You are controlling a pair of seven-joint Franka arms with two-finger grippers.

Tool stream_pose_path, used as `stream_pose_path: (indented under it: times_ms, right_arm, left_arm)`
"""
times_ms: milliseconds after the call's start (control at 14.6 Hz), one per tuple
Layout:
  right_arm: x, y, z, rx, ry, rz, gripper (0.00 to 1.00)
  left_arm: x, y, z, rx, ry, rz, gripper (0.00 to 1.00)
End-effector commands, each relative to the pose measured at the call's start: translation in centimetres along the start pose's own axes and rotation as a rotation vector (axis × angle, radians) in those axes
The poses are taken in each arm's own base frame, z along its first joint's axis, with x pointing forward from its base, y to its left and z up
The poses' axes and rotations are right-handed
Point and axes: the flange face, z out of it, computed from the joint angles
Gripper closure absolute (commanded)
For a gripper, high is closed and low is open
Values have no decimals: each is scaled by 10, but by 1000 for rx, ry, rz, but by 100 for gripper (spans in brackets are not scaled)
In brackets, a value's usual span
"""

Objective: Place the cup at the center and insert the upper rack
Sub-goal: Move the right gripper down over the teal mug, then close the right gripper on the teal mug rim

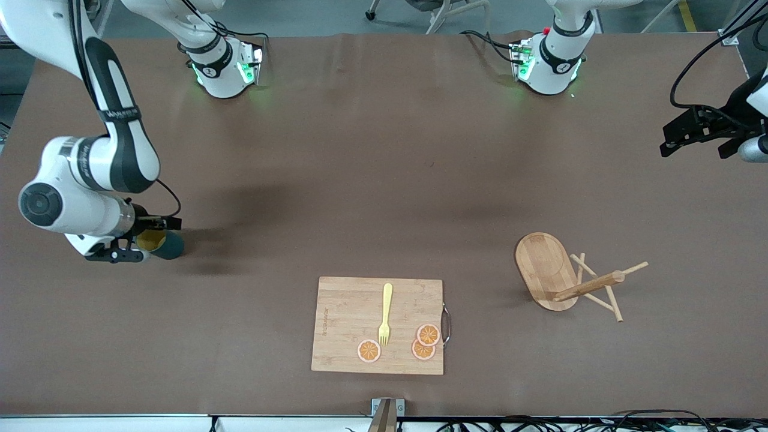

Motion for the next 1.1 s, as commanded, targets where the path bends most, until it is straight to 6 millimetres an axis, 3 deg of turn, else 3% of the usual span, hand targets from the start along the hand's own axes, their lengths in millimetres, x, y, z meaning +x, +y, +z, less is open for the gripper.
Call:
stream_pose_path:
  times_ms: [0, 412, 893, 1031]
  right_arm:
    - [4, -1, -6, 1, 14, -5, 0]
    - [10, -2, 16, -3, 2, -8, 5]
    - [18, -6, 24, -7, 0, -15, 24]
    - [19, -5, 28, -8, -4, -16, 38]
  left_arm:
    - [-2, 1, -5, 6, 12, -6, 0]
    - [-2, 1, -5, 6, 12, -8, 0]
    - [-2, 0, -5, 6, 12, -9, 0]
    - [-2, 0, -5, 6, 12, -9, 0]
